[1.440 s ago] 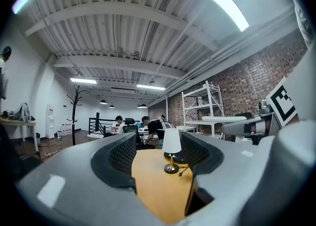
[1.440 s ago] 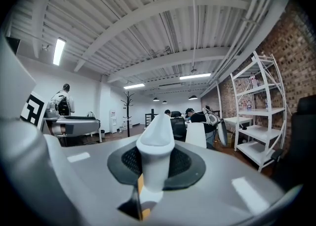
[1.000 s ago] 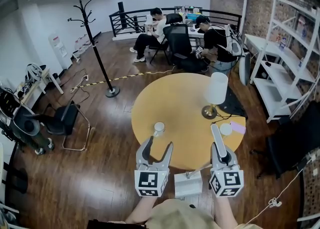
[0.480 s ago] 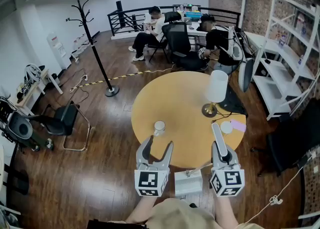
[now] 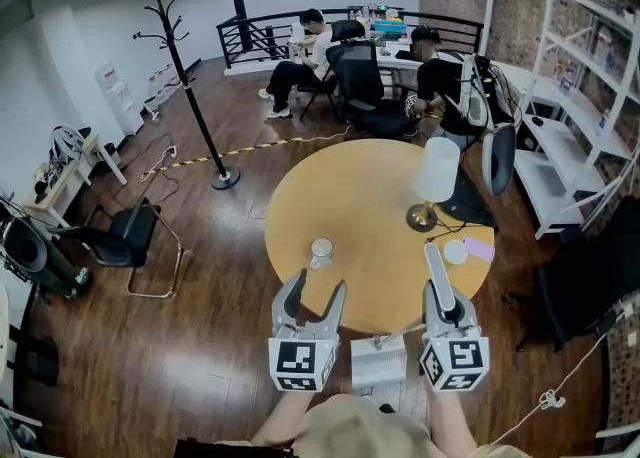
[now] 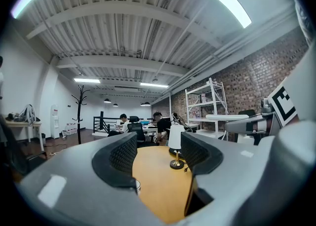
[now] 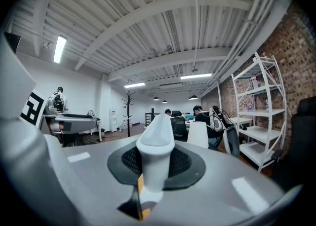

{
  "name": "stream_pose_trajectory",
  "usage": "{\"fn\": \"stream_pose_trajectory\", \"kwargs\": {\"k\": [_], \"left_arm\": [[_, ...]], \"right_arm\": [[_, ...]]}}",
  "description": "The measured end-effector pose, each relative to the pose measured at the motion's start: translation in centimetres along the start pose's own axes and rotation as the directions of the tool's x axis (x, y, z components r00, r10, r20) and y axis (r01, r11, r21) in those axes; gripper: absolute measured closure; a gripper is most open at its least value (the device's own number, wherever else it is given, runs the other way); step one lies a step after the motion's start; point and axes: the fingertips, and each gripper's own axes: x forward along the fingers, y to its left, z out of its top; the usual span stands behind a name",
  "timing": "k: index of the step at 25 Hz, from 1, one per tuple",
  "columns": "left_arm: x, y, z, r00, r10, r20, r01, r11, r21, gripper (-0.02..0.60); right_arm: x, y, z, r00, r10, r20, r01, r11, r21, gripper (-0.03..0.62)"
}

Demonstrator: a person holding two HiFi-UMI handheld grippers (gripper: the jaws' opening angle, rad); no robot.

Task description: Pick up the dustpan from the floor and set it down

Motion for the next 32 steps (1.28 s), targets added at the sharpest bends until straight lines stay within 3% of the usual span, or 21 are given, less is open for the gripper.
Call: {"fn": "stream_pose_trajectory", "kwargs": {"k": [15,32], "left_arm": [[-1.4,1.1,-2.0,0.999,0.018,-0.040,-0.019,1.000,-0.014,0.334],[-1.8,1.4,-8.7,0.979,0.005,-0.202,-0.016,0.999,-0.051,0.344]], "right_arm": [[1.1,1.6,-4.0,0.999,0.003,-0.052,-0.003,1.000,-0.001,0.537],[4.2,1.6,-22.5,0.962,-0.039,-0.269,0.023,0.998,-0.062,0.537]]}}
